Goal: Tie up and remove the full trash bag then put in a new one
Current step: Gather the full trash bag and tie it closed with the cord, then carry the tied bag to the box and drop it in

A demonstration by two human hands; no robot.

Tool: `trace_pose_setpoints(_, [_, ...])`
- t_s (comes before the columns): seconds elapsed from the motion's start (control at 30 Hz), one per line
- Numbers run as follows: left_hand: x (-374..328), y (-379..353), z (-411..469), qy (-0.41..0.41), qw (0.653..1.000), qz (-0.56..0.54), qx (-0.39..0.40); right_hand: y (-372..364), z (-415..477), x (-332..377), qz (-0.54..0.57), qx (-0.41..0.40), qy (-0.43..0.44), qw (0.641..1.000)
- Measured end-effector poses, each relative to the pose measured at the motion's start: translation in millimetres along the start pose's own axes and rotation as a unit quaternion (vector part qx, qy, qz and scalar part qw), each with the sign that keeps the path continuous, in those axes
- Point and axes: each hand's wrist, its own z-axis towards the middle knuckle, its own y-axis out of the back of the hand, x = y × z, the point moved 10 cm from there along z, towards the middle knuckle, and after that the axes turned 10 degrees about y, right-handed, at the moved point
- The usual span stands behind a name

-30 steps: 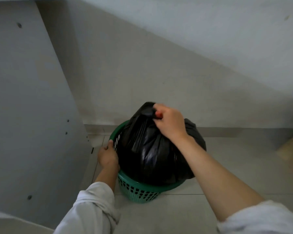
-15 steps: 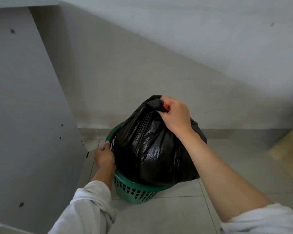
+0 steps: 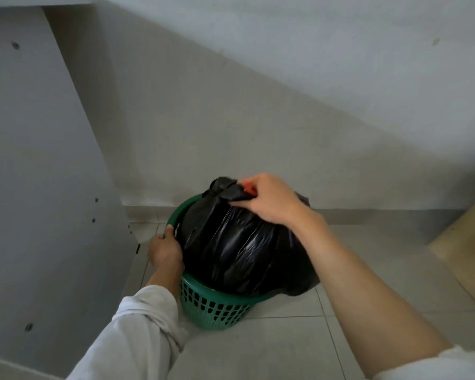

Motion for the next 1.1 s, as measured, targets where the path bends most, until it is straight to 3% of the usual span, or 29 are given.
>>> trace_pose_setpoints(0.23, [11,15,14,0.061,0.998,0.022,0.003,90,-2,-11,0.012,-0.239,0.002,0.971])
trace_pose_setpoints(0.43, [23,-10,50,0.05,0.99,0.067,0.115,68,-10,-9,0.006,-0.316,-0.025,0.948])
trace_pose_setpoints(0.63, [24,5,21,0.093,0.981,0.029,0.165,120,-20,-8,0.066,-0.456,-0.032,0.887])
trace_pose_setpoints(0.7, [27,10,17,0.11,0.98,0.022,0.167,135,-21,0,0.051,-0.467,-0.023,0.883])
trace_pose_setpoints(0.87, [25,21,-9,0.11,0.97,0.103,0.191,111,-11,17,0.027,-0.382,-0.004,0.924])
trace_pose_setpoints(0.93, [9,29,-14,0.045,0.958,0.225,0.175,99,-10,21,0.034,-0.358,-0.003,0.933])
trace_pose_setpoints(1.0, [-24,33,-23,-0.084,0.928,0.336,0.137,99,-9,29,0.025,-0.351,-0.007,0.936])
trace_pose_setpoints(1.03, [-45,34,-34,-0.158,0.918,0.343,0.121,102,-8,33,0.021,-0.347,-0.015,0.938])
trace_pose_setpoints(1.1, [-89,39,-80,-0.298,0.915,0.249,0.113,110,-6,42,0.018,-0.336,-0.035,0.941])
